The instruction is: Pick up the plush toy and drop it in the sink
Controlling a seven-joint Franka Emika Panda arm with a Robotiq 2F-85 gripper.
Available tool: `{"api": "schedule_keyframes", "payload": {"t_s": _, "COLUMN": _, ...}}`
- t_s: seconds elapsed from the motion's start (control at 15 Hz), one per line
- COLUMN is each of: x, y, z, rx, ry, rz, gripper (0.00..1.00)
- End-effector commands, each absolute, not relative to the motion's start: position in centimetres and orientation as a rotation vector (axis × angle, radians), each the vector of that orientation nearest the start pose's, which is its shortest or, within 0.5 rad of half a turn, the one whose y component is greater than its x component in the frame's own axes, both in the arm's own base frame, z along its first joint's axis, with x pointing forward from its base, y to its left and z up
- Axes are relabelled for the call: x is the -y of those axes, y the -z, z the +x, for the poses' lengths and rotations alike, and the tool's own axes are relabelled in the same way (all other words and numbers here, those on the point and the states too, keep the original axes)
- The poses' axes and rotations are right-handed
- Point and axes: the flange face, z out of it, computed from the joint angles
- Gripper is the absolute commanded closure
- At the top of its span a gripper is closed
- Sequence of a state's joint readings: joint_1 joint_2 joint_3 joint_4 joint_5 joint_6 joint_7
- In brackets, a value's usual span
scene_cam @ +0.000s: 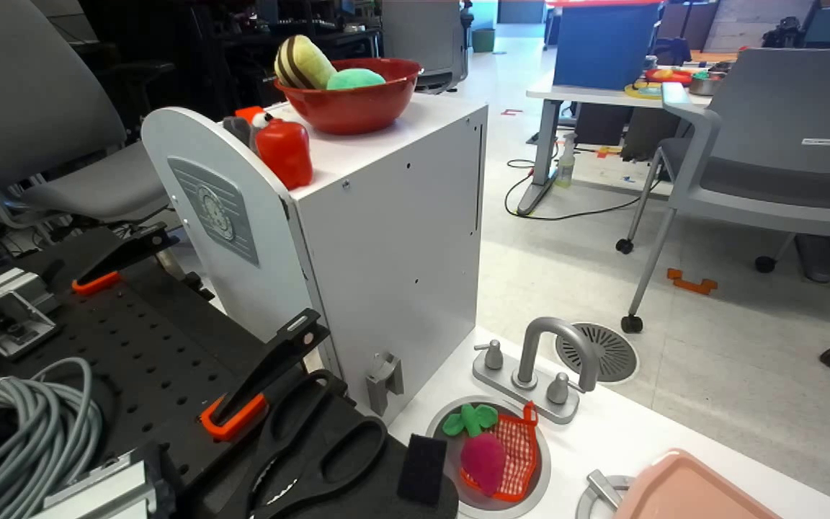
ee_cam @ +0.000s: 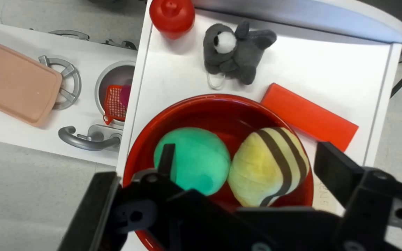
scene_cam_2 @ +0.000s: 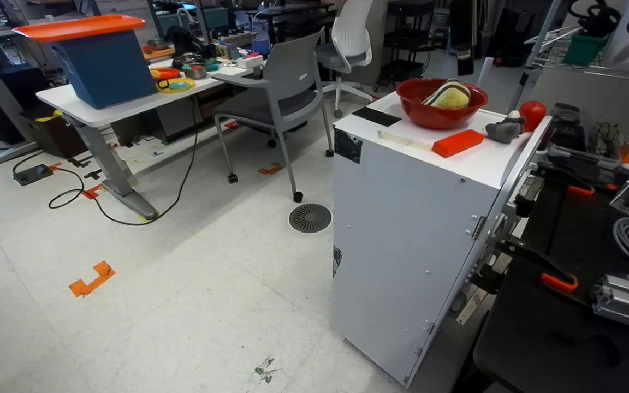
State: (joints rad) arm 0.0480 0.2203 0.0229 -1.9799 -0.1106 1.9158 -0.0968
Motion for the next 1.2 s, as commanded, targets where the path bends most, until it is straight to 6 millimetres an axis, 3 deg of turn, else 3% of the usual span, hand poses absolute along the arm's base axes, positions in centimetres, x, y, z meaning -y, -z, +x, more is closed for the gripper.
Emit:
{"api": "schedule_keyframes", "payload": {"t_s": 0.0, "x": -3.8, "y": -34.2, "z": 57.4, "rx": 0.389, "ry": -0.396, "rz": -3.188, "gripper": 0.00}}
{"api": "schedule_keyframes", "payload": {"t_s": 0.33, "x": -4.1, "y": -34.4, "z": 58.3, "rx": 0.399, "ry": -0.289, "rz": -3.202, "gripper": 0.00}}
{"api": "schedule_keyframes", "payload": {"t_s": 1.13, "x": -6.4, "y": -32.4, "z": 58.5, "rx": 0.581, "ry": -0.296, "rz": -3.103, "gripper": 0.00}}
